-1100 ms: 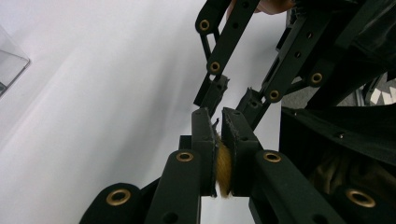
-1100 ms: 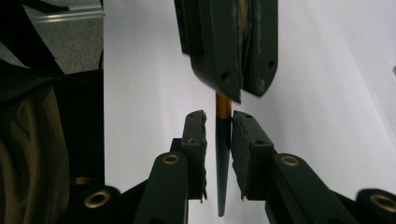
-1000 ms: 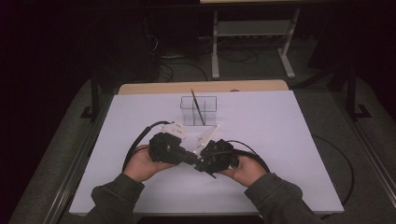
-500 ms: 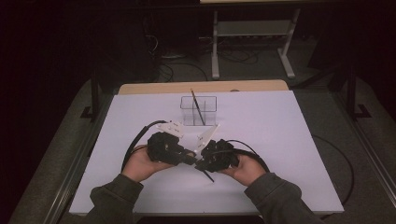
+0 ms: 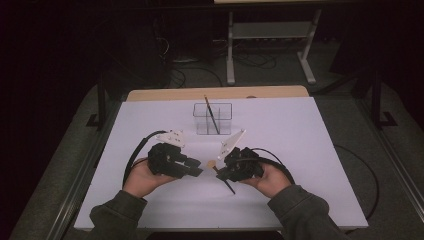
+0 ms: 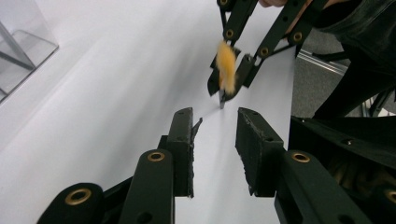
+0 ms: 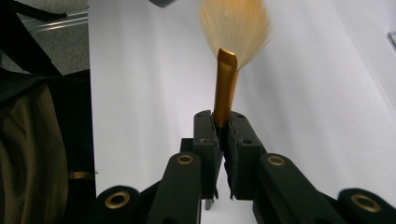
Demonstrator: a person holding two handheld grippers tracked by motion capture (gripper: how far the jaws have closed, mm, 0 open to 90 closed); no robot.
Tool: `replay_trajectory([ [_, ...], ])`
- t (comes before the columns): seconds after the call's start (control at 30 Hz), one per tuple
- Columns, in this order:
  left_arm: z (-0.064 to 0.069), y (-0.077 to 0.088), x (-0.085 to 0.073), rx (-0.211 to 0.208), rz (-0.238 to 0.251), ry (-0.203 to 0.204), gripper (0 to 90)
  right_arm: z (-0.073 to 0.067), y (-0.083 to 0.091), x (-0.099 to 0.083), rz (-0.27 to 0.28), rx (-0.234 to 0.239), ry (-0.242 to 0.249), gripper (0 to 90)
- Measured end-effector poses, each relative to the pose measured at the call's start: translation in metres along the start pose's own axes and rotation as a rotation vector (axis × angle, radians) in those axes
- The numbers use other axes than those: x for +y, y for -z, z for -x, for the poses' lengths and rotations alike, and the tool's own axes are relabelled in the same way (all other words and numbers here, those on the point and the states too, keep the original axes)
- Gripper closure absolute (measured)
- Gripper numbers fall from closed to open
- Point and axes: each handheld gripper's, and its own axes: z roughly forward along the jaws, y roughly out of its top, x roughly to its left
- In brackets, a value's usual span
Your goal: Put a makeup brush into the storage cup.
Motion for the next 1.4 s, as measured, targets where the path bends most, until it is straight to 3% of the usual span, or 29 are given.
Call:
replay_trajectory([
  [0.97,-0.008,0.009,-0.04,0.055,0.062,0.064,61.2,0.03,0.017,-0.018,0.054,-0.021,-0.105,82.8],
  [1.4,-0.009,0.01,-0.058,0.087,0.082,0.068,60.1,0.038,0.022,-0.021,0.061,-0.041,-0.128,82.8],
])
